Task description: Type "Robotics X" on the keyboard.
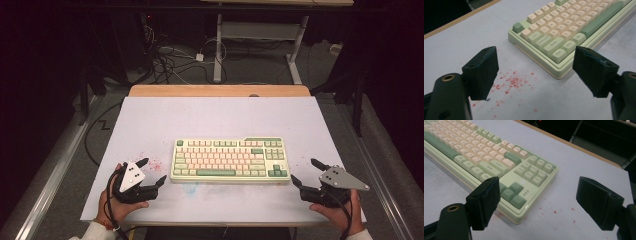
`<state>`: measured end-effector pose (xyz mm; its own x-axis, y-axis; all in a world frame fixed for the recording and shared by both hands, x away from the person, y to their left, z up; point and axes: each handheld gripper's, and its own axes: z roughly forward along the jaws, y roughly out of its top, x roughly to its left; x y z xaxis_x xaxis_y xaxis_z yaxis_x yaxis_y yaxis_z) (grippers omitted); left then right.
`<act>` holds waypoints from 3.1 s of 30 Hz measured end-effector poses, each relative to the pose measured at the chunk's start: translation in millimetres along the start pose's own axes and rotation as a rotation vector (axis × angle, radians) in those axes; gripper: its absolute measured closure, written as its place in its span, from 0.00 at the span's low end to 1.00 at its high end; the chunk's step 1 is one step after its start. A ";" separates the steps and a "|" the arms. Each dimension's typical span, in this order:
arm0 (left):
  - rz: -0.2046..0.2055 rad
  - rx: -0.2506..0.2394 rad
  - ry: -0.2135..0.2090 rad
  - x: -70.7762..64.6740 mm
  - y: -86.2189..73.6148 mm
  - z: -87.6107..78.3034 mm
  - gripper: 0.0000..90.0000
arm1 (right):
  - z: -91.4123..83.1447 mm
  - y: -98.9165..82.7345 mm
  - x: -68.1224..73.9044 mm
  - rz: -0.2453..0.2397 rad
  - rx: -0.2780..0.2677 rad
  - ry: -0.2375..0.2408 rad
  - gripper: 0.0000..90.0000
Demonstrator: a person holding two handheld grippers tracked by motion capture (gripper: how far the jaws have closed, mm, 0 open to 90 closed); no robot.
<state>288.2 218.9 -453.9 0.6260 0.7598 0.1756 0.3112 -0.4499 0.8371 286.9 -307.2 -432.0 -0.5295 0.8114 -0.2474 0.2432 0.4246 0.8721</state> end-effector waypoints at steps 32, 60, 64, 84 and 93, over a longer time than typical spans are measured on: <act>-0.013 0.013 -0.014 0.9 1.4 -1.4 0.18 | 12.6 28.5 7.8 -0.033 -0.011 0.079 0.33; -0.006 0.053 -0.033 -2.2 0.3 4.1 0.18 | 51.5 56.1 20.3 -0.071 0.041 0.238 1.00; -0.006 0.060 -0.032 -3.2 -0.3 4.6 0.18 | 58.1 57.6 22.6 -0.064 0.063 0.251 1.00; -0.009 0.065 -0.061 -5.6 7.7 12.4 0.18 | 90.5 52.2 34.6 -0.092 0.160 0.300 1.00; -0.008 0.067 -0.061 -3.8 15.5 12.6 0.22 | 104.0 39.6 37.7 -0.096 0.224 0.308 1.00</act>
<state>299.7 203.1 -448.1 0.6651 0.7343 0.1357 0.3619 -0.4759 0.8016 361.1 -218.0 -450.7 -0.7694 0.6196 -0.1555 0.3338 0.5974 0.7292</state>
